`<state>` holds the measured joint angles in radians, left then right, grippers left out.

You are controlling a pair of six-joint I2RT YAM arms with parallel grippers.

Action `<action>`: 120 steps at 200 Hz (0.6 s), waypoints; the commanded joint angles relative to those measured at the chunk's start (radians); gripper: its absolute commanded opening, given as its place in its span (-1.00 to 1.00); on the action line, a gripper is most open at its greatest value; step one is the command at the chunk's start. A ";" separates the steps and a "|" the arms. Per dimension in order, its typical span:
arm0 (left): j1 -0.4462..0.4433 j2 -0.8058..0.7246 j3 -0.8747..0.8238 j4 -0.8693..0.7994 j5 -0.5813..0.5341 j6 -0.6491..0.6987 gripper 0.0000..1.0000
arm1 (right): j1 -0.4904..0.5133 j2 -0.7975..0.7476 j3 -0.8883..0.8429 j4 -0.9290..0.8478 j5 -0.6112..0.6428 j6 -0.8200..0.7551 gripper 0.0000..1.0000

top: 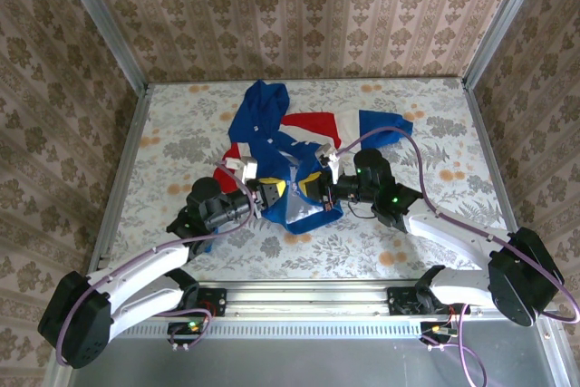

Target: Zip up the jacket

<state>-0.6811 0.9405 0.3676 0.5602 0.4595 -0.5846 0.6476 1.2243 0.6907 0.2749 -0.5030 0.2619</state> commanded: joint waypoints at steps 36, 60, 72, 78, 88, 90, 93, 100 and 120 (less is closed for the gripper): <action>-0.006 -0.020 -0.003 0.029 -0.013 -0.017 -1.00 | -0.003 0.009 0.000 0.046 -0.008 -0.003 -1.00; -0.005 -0.015 -0.001 0.029 -0.012 -0.018 -1.00 | -0.003 0.012 0.003 0.046 -0.012 -0.003 -1.00; -0.007 -0.010 -0.001 0.032 -0.007 -0.021 -1.00 | -0.003 0.012 0.003 0.047 -0.009 -0.002 -1.00; -0.007 -0.007 -0.002 0.033 -0.006 -0.023 -1.00 | -0.004 0.012 0.003 0.046 -0.010 -0.004 -1.00; -0.008 -0.003 -0.005 0.039 -0.003 -0.026 -1.00 | -0.004 0.012 0.003 0.046 -0.010 -0.002 -1.00; -0.009 -0.002 -0.004 0.040 -0.002 -0.026 -1.00 | -0.003 0.011 0.003 0.046 -0.010 -0.001 -1.00; -0.009 -0.001 -0.005 0.040 -0.002 -0.026 -1.00 | -0.004 0.011 0.003 0.047 -0.011 -0.001 -1.00; -0.011 0.001 -0.006 0.040 0.000 -0.027 -1.00 | -0.003 0.012 0.003 0.046 -0.009 -0.002 -1.00; -0.015 0.000 -0.011 0.038 0.000 -0.029 -1.00 | -0.004 0.012 0.001 0.046 -0.002 -0.002 -1.00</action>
<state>-0.6853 0.9409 0.3676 0.5640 0.4488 -0.5953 0.6476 1.2308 0.6907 0.2886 -0.5030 0.2619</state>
